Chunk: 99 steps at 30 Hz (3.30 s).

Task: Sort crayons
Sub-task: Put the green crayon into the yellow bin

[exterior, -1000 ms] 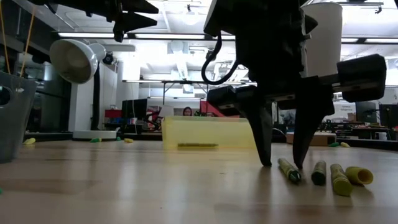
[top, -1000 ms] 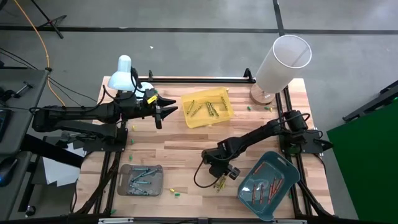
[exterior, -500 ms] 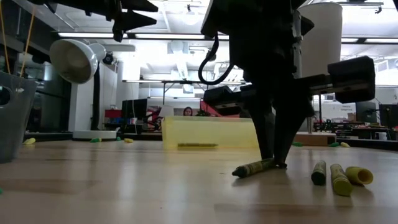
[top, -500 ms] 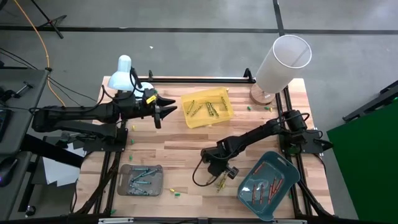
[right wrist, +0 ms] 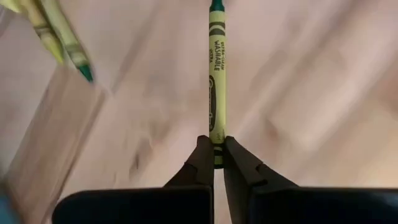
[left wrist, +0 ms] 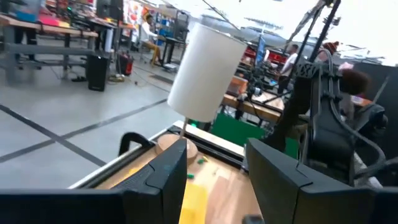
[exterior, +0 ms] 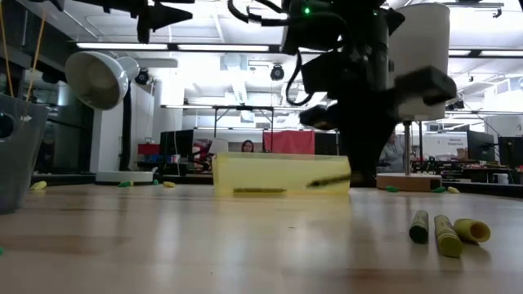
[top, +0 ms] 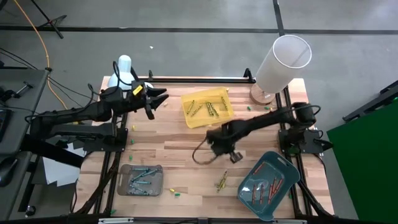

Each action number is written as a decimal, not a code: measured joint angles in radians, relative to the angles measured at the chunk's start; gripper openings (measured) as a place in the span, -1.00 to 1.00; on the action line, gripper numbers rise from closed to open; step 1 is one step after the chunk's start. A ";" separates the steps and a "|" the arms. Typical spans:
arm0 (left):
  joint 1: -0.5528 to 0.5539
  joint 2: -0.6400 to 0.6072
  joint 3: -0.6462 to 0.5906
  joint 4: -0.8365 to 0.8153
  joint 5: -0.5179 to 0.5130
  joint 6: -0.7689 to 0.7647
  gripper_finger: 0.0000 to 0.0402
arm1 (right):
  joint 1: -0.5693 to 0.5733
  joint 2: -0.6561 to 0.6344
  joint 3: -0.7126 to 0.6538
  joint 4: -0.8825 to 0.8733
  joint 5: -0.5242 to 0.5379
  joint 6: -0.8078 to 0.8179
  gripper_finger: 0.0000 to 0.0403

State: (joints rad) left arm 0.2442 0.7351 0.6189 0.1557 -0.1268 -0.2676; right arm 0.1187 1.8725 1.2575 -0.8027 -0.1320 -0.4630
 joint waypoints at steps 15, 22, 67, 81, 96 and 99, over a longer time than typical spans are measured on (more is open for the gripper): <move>0.046 0.033 0.000 -0.001 0.000 0.000 -0.25 | -0.301 -0.459 -0.295 -0.022 -0.007 0.256 -1.00; 0.035 0.042 0.000 0.006 0.010 -0.018 -0.25 | -0.309 -0.661 -0.498 0.398 -0.020 0.583 -1.00; -0.042 0.238 0.000 0.284 0.159 -0.096 -0.25 | -0.301 -0.635 -0.520 1.313 0.095 0.822 -1.00; -0.043 0.365 0.000 0.461 0.177 -0.098 -0.25 | -0.301 -0.635 -0.520 1.318 0.094 0.824 -1.00; -0.041 0.448 0.009 0.564 0.177 -0.041 -0.25 | -0.301 -0.516 -0.404 1.386 0.091 0.794 -1.00; -0.040 0.465 0.037 0.573 0.177 -0.017 -0.25 | -0.299 -0.464 -0.359 1.367 0.038 0.781 -1.00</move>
State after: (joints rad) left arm 0.2039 1.1999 0.6561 0.7288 0.0501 -0.2848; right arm -0.1805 1.4088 0.8985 0.5641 -0.0936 0.3180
